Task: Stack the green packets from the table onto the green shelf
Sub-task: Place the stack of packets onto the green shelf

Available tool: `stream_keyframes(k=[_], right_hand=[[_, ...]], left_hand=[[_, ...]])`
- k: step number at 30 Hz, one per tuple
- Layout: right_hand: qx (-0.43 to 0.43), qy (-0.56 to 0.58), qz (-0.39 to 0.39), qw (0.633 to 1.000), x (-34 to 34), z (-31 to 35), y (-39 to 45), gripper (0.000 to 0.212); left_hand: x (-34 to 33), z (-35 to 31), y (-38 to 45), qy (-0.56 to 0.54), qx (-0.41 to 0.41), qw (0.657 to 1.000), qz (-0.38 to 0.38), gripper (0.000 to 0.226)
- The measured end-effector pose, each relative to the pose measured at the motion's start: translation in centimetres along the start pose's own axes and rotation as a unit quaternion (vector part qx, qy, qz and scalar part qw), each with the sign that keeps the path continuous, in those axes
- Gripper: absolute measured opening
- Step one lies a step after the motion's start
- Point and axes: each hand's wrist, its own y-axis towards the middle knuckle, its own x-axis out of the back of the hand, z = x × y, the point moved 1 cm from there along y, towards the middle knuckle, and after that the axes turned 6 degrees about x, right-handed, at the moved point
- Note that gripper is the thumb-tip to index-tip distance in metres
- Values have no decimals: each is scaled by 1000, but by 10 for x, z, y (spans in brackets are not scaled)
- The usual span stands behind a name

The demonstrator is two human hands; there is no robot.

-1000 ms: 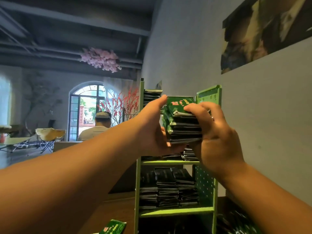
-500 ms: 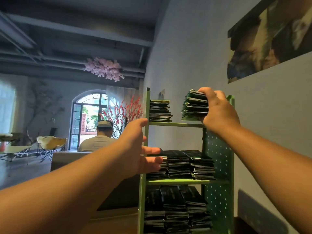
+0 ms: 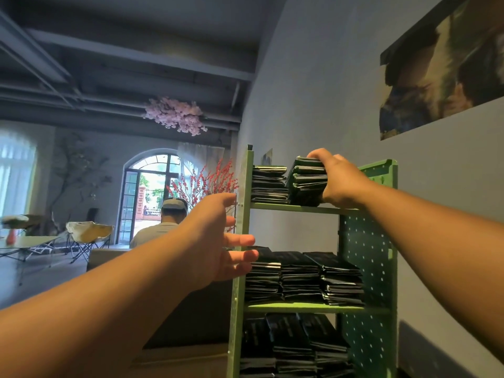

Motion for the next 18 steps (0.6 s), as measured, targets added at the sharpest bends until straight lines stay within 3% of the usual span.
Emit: stream_keyframes(k=[4, 8, 18], right_hand=[[0, 42, 102, 994, 9, -2, 1, 89], [-43, 182, 173, 967, 18, -3, -3, 83], [-42, 189, 129, 973, 9, -3, -4, 86]], left_hand=[[4, 3, 3, 20, 1, 1000, 12, 32], [8, 5, 7, 37, -7, 999, 16, 31], [8, 13, 9, 83, -20, 996, 26, 28]])
